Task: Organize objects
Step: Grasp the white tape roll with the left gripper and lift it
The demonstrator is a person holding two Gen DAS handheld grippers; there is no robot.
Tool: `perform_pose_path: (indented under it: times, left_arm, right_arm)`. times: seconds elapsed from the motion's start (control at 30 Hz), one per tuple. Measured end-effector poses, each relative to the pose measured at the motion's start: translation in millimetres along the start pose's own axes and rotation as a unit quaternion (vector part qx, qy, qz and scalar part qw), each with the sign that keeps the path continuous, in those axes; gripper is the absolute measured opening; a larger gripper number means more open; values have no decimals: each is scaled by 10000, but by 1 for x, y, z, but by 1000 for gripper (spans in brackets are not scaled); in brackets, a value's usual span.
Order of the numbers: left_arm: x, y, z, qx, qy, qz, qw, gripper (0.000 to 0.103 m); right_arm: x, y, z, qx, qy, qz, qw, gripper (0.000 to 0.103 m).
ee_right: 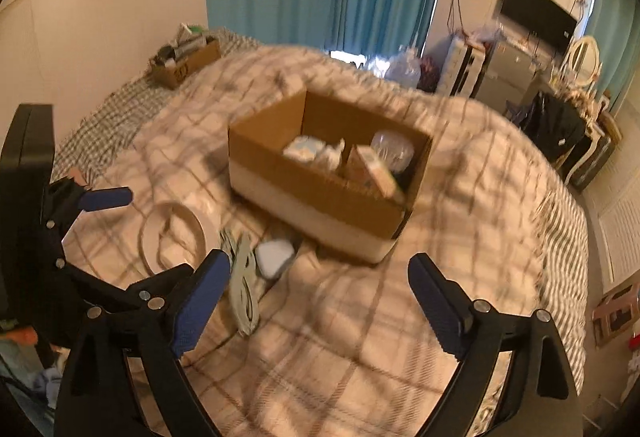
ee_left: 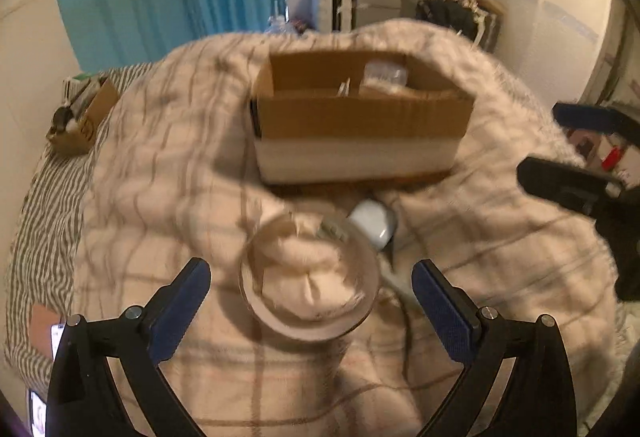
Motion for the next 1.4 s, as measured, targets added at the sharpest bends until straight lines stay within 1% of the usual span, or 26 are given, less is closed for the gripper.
perform_pose_path:
  times: [0.1,0.17,0.3,0.43,0.53,0.57,0.67,0.83,0.97,1.03,1.1,1.2,1.3,1.4]
  left_arm:
    - [3,14,-15,-242,111,101,9996,103]
    - [5,19,-21,-315,124,120,9994,103]
    - [7,29,-24,-376,267,229,9987,103]
    - [3,33,-23,-386,206,145,9989,103]
    - [4,32,-25,-440,264,88,9986,88]
    - [4,30,-24,-426,300,93,9986,83]
    - [2,23,-21,-372,299,-19,9989,83]
    - [-7,-6,-2,-22,309,-163,9994,83]
    - [-20,-28,15,243,258,-202,9992,83]
    - [-31,-35,21,353,207,-142,9991,83]
    - [-46,-35,24,354,146,-29,9993,83]
    - [-69,-26,17,183,28,152,9997,83]
    - [-87,-20,5,44,-180,219,9996,83]
    - [-104,-15,-6,-39,-314,343,9989,83]
  right_arm:
    - [0,10,-12,-119,-13,14,9999,91]
    - [1,15,-16,-176,20,42,9998,91]
    - [2,24,-24,-286,76,46,9996,91]
    - [1,25,-28,-341,61,42,9994,91]
    - [1,24,-29,-337,60,54,9994,91]
    - [1,23,-29,-330,61,58,9994,91]
    - [0,20,-28,-311,58,59,9995,91]
    - [-5,17,-24,-246,17,92,9997,91]
    - [-14,17,-19,-209,-40,148,9997,91]
    - [-20,17,-17,-168,-63,232,9996,91]
    - [-29,19,-14,-164,-83,368,9992,91]
    - [-44,26,-11,-174,-165,541,9982,91]
    - [-65,37,-11,-256,-286,763,9963,91]
    - [-90,52,-11,-410,-371,1126,9921,91]
Point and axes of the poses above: each gripper's, at about its wrist camera, not at the fingertips, and y roughly the way its jaws point, x to its right, z to its top, the point moved 5 cm from there along y, roughly the way its jaws point, and after that the axes turned 12 degrees about x, right-handed, at the moved point
